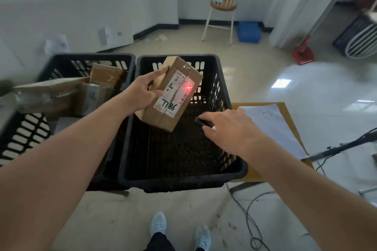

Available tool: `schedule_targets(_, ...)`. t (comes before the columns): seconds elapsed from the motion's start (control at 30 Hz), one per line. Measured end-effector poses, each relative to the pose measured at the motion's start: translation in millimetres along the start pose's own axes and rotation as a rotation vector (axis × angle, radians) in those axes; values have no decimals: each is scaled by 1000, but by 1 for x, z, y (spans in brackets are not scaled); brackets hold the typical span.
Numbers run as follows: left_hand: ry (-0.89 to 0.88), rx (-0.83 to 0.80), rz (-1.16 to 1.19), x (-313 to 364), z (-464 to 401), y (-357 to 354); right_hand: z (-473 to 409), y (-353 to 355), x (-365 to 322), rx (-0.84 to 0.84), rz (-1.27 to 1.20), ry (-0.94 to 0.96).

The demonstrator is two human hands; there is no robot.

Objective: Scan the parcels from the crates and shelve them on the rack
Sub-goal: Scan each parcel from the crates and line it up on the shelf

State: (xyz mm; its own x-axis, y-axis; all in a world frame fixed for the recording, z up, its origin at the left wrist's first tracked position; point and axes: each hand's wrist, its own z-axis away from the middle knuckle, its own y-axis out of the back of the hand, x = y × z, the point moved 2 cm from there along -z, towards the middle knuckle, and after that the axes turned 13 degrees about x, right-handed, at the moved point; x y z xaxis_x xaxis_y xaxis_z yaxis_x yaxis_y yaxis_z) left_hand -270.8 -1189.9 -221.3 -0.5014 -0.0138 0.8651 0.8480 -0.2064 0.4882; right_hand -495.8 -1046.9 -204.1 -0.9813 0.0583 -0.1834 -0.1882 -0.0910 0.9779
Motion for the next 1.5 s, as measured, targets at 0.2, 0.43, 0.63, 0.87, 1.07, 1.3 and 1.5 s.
schedule_targets(0.2,-65,8,2,19,-7,17,5,24,-13,-12,95,37)
schedule_targets(0.43,-133,26,-66,37,-7,35,7,36,-19,-4,120,34)
schedule_targets(0.63,-169,38,-110,44,-8,41,4,35,-21,2,144,53)
schedule_targets(0.87,-146,64,9,49,-13,49,-11,38,-20,147,-13,-53)
schedule_targets(1.07,-129,62,136,57,-9,75,-43,51,-46,448,-328,-161)
schedule_targets(1.3,-149,46,304,62,-1,116,-78,68,-93,662,-508,-271)
schedule_targets(1.5,-144,73,383,61,12,149,-96,81,-127,699,-635,-194)
